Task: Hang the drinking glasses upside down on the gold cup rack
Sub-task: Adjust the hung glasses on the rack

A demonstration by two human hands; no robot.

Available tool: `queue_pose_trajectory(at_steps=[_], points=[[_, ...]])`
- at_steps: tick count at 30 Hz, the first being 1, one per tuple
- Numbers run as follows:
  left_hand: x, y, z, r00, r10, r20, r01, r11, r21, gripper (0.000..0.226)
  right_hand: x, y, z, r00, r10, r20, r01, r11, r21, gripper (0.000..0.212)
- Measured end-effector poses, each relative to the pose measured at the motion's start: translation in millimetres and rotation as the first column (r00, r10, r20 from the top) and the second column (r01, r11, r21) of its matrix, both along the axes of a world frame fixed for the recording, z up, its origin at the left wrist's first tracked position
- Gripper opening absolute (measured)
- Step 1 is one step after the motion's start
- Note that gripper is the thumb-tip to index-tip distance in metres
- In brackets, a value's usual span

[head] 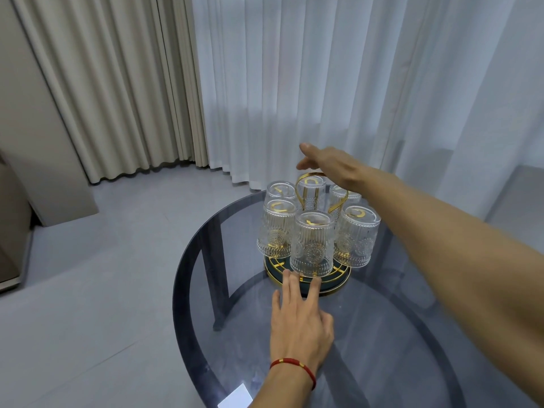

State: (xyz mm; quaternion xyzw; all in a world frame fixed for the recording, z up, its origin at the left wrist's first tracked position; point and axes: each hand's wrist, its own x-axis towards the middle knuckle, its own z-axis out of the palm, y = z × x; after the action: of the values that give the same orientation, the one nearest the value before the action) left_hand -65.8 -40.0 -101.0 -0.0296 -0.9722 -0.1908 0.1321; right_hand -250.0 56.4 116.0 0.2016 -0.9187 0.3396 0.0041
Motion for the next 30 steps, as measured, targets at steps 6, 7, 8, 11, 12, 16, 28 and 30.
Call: queue_pose_trajectory(at_steps=[6, 7, 8, 11, 12, 16, 28, 30], points=[[0.7, -0.4, 2.2, 1.0, -0.013, 0.002, 0.013, 1.0, 0.012, 0.061, 26.3, -24.2, -0.1, 0.969, 0.196, -0.152, -0.113, 0.895, 0.431, 0.079], [1.3, -0.1, 2.3, 1.0, -0.012, -0.006, 0.012, 1.0, 0.015, 0.061, 26.5, -26.8, 0.1, 0.975, 0.183, -0.128, -0.101, 0.872, 0.479, 0.082], [2.0, 0.1, 2.6, 1.0, -0.01, -0.02, 0.01, 1.0, 0.02, 0.061, 26.0, -29.2, 1.3, 0.98, 0.167, -0.113, -0.089, 0.861, 0.5, 0.084], [3.4, 0.4, 2.2, 0.999, -0.009, -0.047, 0.011, 0.999, 0.031, 0.062, 22.2, -37.3, 5.7, 0.991, 0.121, -0.058, -0.075, 0.859, 0.507, 0.087], [3.5, 0.5, 2.0, 0.999, -0.012, -0.049, 0.013, 0.999, 0.033, 0.062, 20.3, -40.1, 6.6, 0.994, 0.106, -0.032, -0.075, 0.86, 0.504, 0.088], [3.1, -0.3, 1.9, 0.998, -0.013, -0.057, 0.016, 0.999, 0.045, 0.062, 11.2, -51.6, 10.8, 0.997, 0.054, 0.058, -0.075, 0.861, 0.503, 0.091], [1.3, -1.1, 0.6, 0.999, -0.017, -0.04, 0.019, 0.999, 0.046, 0.062, -1.4, -59.7, 10.1, 0.998, 0.047, 0.049, -0.064, 0.884, 0.463, 0.095], [1.8, -0.7, 1.0, 0.999, -0.017, -0.046, 0.019, 0.999, 0.051, 0.062, 0.3, -61.1, 10.1, 0.998, 0.054, 0.029, -0.062, 0.874, 0.481, 0.094]])
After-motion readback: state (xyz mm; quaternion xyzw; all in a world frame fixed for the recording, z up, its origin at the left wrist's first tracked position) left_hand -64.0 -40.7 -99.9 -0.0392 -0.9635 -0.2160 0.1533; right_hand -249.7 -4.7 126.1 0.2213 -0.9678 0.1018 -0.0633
